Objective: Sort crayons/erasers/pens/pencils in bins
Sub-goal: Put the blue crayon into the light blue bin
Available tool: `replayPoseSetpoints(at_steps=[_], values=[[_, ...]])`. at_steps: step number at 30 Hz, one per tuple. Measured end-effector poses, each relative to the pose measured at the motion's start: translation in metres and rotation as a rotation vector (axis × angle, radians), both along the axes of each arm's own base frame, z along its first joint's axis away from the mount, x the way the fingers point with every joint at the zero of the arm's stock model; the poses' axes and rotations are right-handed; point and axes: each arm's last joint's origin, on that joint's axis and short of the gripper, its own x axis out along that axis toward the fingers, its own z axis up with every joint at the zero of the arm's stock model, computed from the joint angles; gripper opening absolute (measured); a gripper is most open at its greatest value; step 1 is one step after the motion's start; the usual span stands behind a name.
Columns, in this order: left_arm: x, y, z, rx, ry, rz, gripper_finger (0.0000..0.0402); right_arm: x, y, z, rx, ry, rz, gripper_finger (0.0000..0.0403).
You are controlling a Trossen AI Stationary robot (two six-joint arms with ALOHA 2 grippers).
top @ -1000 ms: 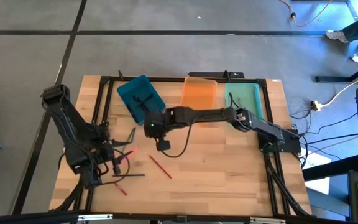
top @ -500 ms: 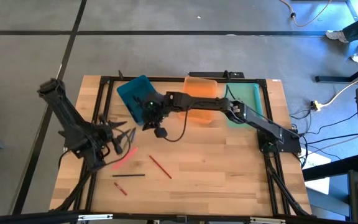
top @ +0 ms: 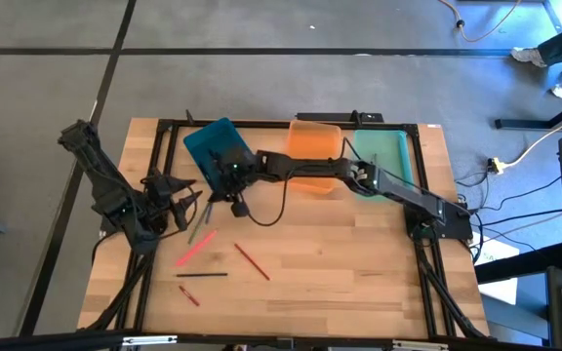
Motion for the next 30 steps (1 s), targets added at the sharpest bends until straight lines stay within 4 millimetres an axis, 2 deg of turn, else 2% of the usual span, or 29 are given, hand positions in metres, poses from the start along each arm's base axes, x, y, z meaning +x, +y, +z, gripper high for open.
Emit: replayPoseSetpoints(at_steps=[7, 11, 17, 21, 26, 30], values=[[0.006, -0.006, -0.001, 0.142, -0.055, 0.044, 0.017, 0.006, 0.009, -0.032, -0.083, 0.064, -0.093, 0.0133], [0.007, -0.004, -0.001, 0.15, -0.039, 0.055, 0.017, 0.01, 0.009, -0.042, -0.141, 0.018, -0.119, 0.0161], [0.008, -0.002, -0.001, 0.178, -0.005, 0.064, 0.017, 0.016, 0.012, -0.064, -0.179, -0.035, -0.047, 0.0165], [0.009, 0.0, -0.001, 0.202, 0.018, 0.078, 0.017, 0.016, 0.023, -0.083, -0.24, -0.014, 0.003, 0.0158], [0.011, 0.003, -0.001, 0.205, 0.026, 0.102, 0.017, 0.018, 0.037, -0.091, -0.337, -0.016, 0.0, 0.0147], [0.012, 0.004, -0.002, 0.197, 0.034, 0.111, 0.017, 0.019, 0.05, -0.089, -0.419, -0.051, 0.041, 0.0141]])
